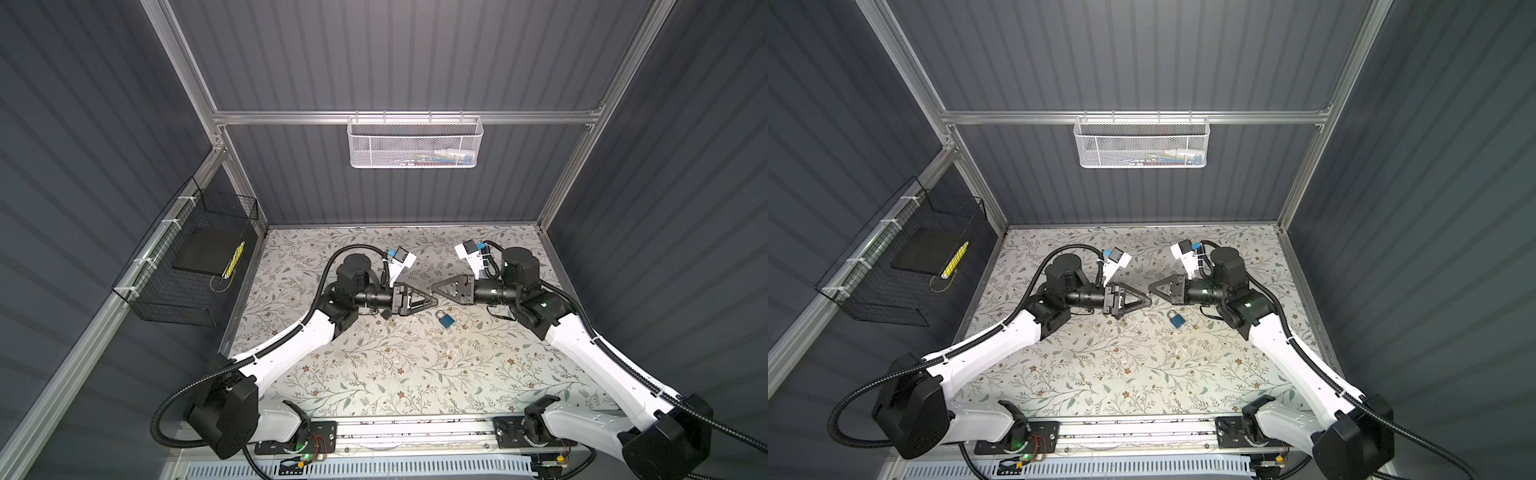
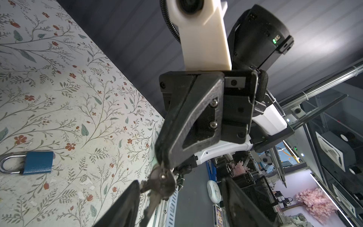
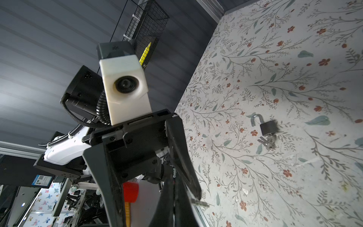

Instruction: Unlock with the key

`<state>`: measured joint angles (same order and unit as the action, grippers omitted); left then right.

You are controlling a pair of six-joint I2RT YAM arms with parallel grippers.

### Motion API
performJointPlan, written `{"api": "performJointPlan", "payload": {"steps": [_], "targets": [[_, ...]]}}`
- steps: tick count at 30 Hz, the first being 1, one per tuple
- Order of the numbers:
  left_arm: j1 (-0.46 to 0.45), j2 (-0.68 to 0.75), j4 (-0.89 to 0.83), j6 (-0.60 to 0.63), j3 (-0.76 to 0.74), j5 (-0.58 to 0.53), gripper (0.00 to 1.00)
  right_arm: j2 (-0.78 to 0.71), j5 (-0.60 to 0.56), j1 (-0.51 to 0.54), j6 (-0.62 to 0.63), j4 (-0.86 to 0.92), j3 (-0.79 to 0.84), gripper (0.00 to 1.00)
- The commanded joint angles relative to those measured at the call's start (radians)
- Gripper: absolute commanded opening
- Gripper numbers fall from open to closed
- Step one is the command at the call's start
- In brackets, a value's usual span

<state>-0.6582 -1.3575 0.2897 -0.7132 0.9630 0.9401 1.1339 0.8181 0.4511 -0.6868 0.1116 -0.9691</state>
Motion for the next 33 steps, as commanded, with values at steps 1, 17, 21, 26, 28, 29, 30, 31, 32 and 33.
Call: {"api": "performJointPlan", "payload": {"steps": [1, 17, 21, 26, 28, 29, 30, 31, 32, 33], "targets": [[0.003, 0.001, -0.050, 0.044, 0.032, 0.003, 0.59, -0.008, 0.015, -0.005, -0.012, -0.026, -0.014, 0.00], [0.003, 0.019, -0.135, 0.072, 0.019, -0.031, 0.12, -0.039, 0.007, -0.014, -0.011, -0.021, -0.002, 0.00], [0.003, 0.023, -0.164, 0.088, 0.023, -0.040, 0.05, -0.045, 0.003, -0.017, -0.008, -0.015, -0.001, 0.00], [0.003, 0.032, -0.206, 0.104, 0.033, -0.079, 0.25, -0.046, 0.003, -0.018, -0.011, -0.015, 0.001, 0.00], [0.003, 0.038, -0.204, 0.107, 0.035, -0.086, 0.42, -0.045, 0.003, -0.017, -0.013, -0.014, 0.003, 0.00], [0.003, 0.041, -0.201, 0.107, 0.037, -0.093, 0.48, -0.045, 0.004, -0.017, -0.014, -0.014, 0.003, 0.00], [0.003, 0.045, -0.196, 0.106, 0.037, -0.095, 0.51, -0.045, 0.005, -0.017, -0.015, -0.013, 0.004, 0.00], [0.003, 0.051, -0.186, 0.101, 0.037, -0.094, 0.55, -0.045, 0.006, -0.017, -0.015, -0.013, 0.004, 0.00], [0.003, 0.056, -0.172, 0.095, 0.037, -0.092, 0.56, -0.045, 0.006, -0.018, -0.016, -0.014, 0.005, 0.00], [0.003, 0.059, -0.161, 0.090, 0.037, -0.091, 0.57, -0.045, 0.006, -0.017, -0.017, -0.013, 0.005, 0.00]]}}
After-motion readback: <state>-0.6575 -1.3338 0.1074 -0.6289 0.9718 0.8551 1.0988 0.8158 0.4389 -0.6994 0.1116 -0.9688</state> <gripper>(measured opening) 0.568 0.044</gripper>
